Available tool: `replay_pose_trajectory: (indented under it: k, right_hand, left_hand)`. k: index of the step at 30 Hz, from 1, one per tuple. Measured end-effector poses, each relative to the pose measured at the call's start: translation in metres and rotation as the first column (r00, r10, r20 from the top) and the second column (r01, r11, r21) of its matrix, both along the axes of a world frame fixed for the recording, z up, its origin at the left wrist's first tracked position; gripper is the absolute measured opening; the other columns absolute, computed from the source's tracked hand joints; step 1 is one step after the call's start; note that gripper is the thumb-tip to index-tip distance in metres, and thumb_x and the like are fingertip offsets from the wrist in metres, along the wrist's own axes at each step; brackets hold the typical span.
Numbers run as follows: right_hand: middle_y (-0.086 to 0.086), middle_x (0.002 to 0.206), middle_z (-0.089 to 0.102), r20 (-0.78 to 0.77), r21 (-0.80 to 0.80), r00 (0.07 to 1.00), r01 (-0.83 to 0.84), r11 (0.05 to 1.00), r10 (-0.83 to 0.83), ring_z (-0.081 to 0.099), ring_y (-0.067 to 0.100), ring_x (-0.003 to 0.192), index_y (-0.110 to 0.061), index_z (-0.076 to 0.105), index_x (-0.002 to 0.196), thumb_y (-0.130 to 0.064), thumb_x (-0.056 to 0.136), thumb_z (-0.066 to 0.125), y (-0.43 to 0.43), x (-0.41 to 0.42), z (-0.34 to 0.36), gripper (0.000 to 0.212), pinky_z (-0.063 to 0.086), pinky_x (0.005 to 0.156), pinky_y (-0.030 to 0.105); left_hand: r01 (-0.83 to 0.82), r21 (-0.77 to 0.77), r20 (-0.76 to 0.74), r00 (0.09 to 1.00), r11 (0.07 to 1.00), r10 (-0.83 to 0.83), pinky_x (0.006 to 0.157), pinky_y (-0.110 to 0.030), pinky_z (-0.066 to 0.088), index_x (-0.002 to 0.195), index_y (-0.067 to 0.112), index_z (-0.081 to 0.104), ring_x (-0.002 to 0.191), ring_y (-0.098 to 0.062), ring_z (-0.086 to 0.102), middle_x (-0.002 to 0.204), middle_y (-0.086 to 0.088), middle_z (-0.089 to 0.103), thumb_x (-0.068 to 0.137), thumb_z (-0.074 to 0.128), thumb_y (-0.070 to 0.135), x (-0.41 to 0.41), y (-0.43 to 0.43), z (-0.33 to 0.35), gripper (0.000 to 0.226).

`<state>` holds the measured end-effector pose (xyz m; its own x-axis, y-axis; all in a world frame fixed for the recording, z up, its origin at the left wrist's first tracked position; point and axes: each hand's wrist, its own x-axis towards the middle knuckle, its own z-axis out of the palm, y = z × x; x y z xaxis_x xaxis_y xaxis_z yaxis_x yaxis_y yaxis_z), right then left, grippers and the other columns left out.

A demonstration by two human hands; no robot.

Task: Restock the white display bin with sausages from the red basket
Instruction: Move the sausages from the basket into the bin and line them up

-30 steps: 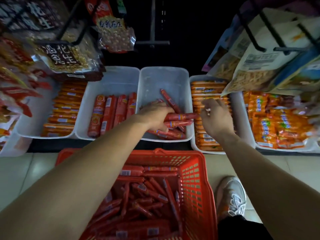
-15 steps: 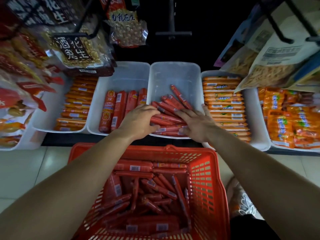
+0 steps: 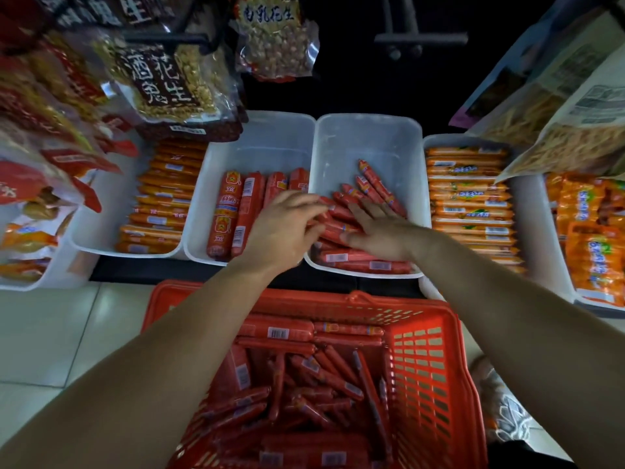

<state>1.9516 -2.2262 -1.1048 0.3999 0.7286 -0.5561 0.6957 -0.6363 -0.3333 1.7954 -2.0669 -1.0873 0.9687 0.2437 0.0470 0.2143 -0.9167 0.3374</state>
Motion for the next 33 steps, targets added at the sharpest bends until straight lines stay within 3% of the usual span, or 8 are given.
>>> replay_pose_trajectory:
  k: [3, 7, 11, 16, 20, 25, 30, 33]
  right_hand:
    - [-0.002, 0.167, 0.012, -0.011, 0.13, 0.998, 0.057, 0.99, -0.056, 0.011, 0.025, 0.153, -0.034, 0.012, 0.159, -0.066, 0.092, 0.047, -0.006, -0.003, -0.001, 0.081, 0.01, 0.124, 0.042]
    - [0.006, 0.156, 0.037, 0.048, 0.25, 0.989, 0.124, 0.96, -0.14, 0.033, 0.03, 0.143, -0.025, 0.035, 0.153, -0.045, 0.094, 0.059, -0.014, 0.008, 0.012, 0.066, 0.026, 0.119, 0.04]
    - [0.014, 0.148, 0.042, 0.032, 0.242, 0.967, 0.238, 0.941, -0.253, 0.043, 0.033, 0.134, -0.023, 0.034, 0.154, -0.031, 0.096, 0.055, -0.008, 0.024, 0.015, 0.062, 0.034, 0.11, 0.035]
    - [0.009, 0.163, 0.018, -0.14, 0.115, 0.926, 0.367, 0.923, -0.35, 0.022, 0.033, 0.149, -0.041, -0.008, 0.157, -0.049, 0.093, 0.059, 0.022, 0.03, 0.005, 0.092, 0.02, 0.121, 0.042]
    - [0.008, 0.162, 0.018, -0.131, 0.129, 0.856, 0.515, 0.847, -0.5, 0.019, 0.034, 0.148, -0.031, 0.012, 0.158, -0.064, 0.083, 0.064, 0.037, 0.028, -0.017, 0.096, 0.018, 0.121, 0.049]
    - [0.0, 0.15, 0.029, -0.048, 0.171, 0.959, 0.282, 0.944, -0.278, 0.022, 0.031, 0.141, -0.039, 0.032, 0.15, -0.077, 0.079, 0.052, 0.044, 0.019, -0.016, 0.083, 0.024, 0.116, 0.051]
    - [-0.01, 0.165, 0.003, -0.134, 0.033, 0.984, 0.12, 0.992, -0.115, 0.0, 0.025, 0.152, -0.051, -0.002, 0.154, -0.089, 0.07, 0.052, 0.025, 0.022, -0.008, 0.107, 0.009, 0.122, 0.05]
    - [-0.016, 0.165, -0.012, -0.099, -0.012, 0.995, 0.019, 1.0, -0.02, -0.011, 0.021, 0.152, -0.051, -0.01, 0.153, -0.086, 0.065, 0.059, 0.006, 0.018, -0.014, 0.117, 0.005, 0.123, 0.049]
  left_hand:
    - [-0.081, 0.035, 0.052, 0.995, 0.996, 0.079, 0.084, -0.038, 0.049, 0.112, 0.026, 0.076, 0.101, -0.024, 0.053, 0.101, 0.004, 0.064, 0.084, 0.074, 0.042, -0.009, 0.01, -0.002, 0.033]
    - [-0.081, -0.003, 0.033, 0.996, 0.997, 0.081, 0.078, -0.031, 0.047, 0.105, 0.027, 0.078, 0.1, -0.021, 0.056, 0.097, 0.006, 0.071, 0.08, 0.078, 0.041, 0.003, -0.005, 0.001, 0.029]
    - [-0.1, -0.033, 0.01, 0.995, 0.994, 0.1, 0.079, -0.033, 0.054, 0.109, 0.033, 0.077, 0.093, -0.016, 0.057, 0.097, 0.001, 0.074, 0.088, 0.071, 0.031, 0.003, -0.021, -0.004, 0.021]
    - [-0.222, -0.157, 0.105, 0.965, 0.962, 0.24, 0.091, -0.035, 0.049, 0.11, 0.025, 0.072, 0.105, -0.019, 0.058, 0.11, 0.005, 0.067, 0.089, 0.067, 0.023, -0.007, -0.004, 0.003, 0.022]
    - [-0.308, -0.23, 0.056, 0.943, 0.923, 0.329, 0.095, -0.037, 0.048, 0.117, 0.025, 0.065, 0.11, -0.019, 0.057, 0.117, 0.005, 0.064, 0.09, 0.066, 0.026, -0.011, 0.002, 0.0, 0.026]
    - [-0.397, -0.369, 0.028, 0.899, 0.84, 0.437, 0.102, -0.036, 0.044, 0.128, 0.023, 0.061, 0.116, -0.02, 0.053, 0.123, 0.002, 0.063, 0.096, 0.058, 0.022, -0.001, -0.009, -0.016, 0.032]
    - [-0.381, -0.448, 0.037, 0.896, 0.809, 0.443, 0.101, -0.042, 0.049, 0.129, 0.024, 0.063, 0.116, -0.016, 0.059, 0.123, 0.006, 0.067, 0.095, 0.052, 0.024, -0.004, -0.01, -0.029, 0.036]
    - [-0.372, -0.482, 0.02, 0.9, 0.793, 0.435, 0.1, -0.042, 0.051, 0.129, 0.029, 0.063, 0.117, -0.014, 0.06, 0.124, 0.01, 0.068, 0.094, 0.052, 0.026, -0.005, -0.007, -0.028, 0.037]
